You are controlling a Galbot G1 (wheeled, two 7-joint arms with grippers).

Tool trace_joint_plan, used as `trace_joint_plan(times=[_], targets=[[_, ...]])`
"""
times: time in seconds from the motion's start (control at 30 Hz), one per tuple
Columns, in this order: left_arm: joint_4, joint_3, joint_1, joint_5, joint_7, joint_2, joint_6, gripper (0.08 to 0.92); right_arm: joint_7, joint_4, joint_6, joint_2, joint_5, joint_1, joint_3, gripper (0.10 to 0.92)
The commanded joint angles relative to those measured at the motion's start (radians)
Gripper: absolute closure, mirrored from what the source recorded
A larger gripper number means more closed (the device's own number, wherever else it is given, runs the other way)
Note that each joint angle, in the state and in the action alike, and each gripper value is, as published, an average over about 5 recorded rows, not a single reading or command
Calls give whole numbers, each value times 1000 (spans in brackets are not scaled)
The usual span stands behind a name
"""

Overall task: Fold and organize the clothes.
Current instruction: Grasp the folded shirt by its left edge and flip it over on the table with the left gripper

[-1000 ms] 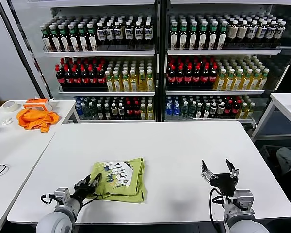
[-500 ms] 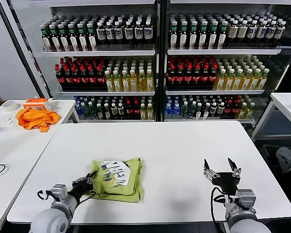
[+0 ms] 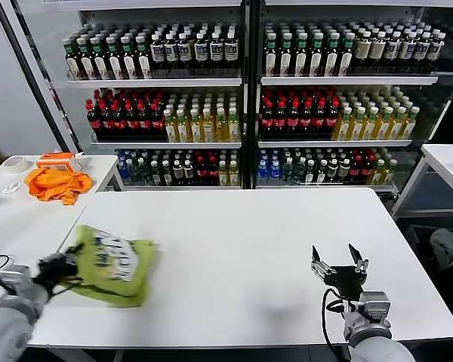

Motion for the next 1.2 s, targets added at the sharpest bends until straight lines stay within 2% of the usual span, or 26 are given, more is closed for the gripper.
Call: trace_joint_plan(times=[0.03,0.13,0.23,0.3,0.37,0.47,0.6,0.9,1.07,1.2], targets=[[-196,121,-40,-150,-102,8,45,894,2,-13,9,-4,-6,5,14,203],[-225,351,-86,12,-52,-175,44,894,5,-9,7,-1,-8,-24,40,203],[-198,517,-103,174,-23,-316,43,894,6,-6,6,1,-17,-47,50,203],[-175,572,-124,247,-14,-367,43,894,5,0,6,-4,-22,-56,53,203],[-163,570,-150,277,-9,-372,43,894,4,4,6,-13,-22,-58,58,203],[-167,507,-172,283,-15,-317,43,894,4,-2,7,-20,-21,-52,58,203],[-169,364,-158,349,-20,-185,43,894,4,-7,10,-10,-27,-45,38,203],[-115,-64,19,376,3,85,45,894,-1,-39,25,-2,-35,-7,0,203],[-62,-219,84,460,49,173,45,894,-1,-53,28,3,-34,15,-17,203],[-54,-228,90,550,53,192,45,894,-1,-56,29,2,-34,21,-19,203]])
